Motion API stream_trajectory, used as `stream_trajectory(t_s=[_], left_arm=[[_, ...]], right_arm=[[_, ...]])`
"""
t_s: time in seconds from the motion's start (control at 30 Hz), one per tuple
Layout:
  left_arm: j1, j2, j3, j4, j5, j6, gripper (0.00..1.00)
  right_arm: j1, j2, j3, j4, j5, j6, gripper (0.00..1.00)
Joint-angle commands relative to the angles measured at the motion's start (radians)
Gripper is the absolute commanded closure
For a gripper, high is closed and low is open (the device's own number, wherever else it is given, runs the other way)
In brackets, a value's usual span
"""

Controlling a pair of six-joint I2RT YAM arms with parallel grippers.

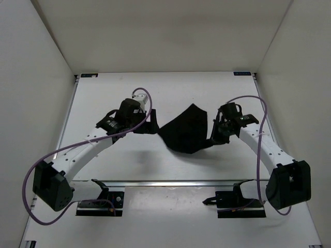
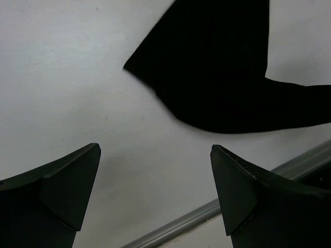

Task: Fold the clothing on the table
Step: Move the skirt to the center of the board, then flatten the skirt out

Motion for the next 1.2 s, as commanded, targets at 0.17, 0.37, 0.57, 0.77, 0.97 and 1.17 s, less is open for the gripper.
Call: stream_trajectory(t_s=[0.17,0.37,0.57,0.77,0.97,1.17], left_arm=[[-0.049,0.143,0.003,0.034,0.14,-0.126,0.01],[0.037,0.235,-0.113,0.167,0.321,-0.23,0.04],[-0.017,0.317,-0.124,0.1,0.145,-0.273,0.86],[-0.021,0.388,-0.1,0.117,0.077,-0.316,0.54],[-0.011,0.396,-0.158,0.184,0.055,-0.383,0.28],[-0.02,0.5,-0.09,0.196,0.037,-0.39,0.31]], right_arm=[[-0.002,-0.108,-0.19,0.054,-0.063,0.048,1.0],[-0.014,-0.138,-0.244,0.071,-0.073,0.048,1.0],[-0.024,-0.165,-0.279,0.072,-0.062,0.026,1.0],[-0.025,-0.188,-0.307,0.074,-0.067,0.019,1.0],[-0.022,-0.182,-0.299,0.083,-0.064,0.008,1.0],[-0.02,-0.187,-0.293,0.072,-0.059,0.002,1.0]])
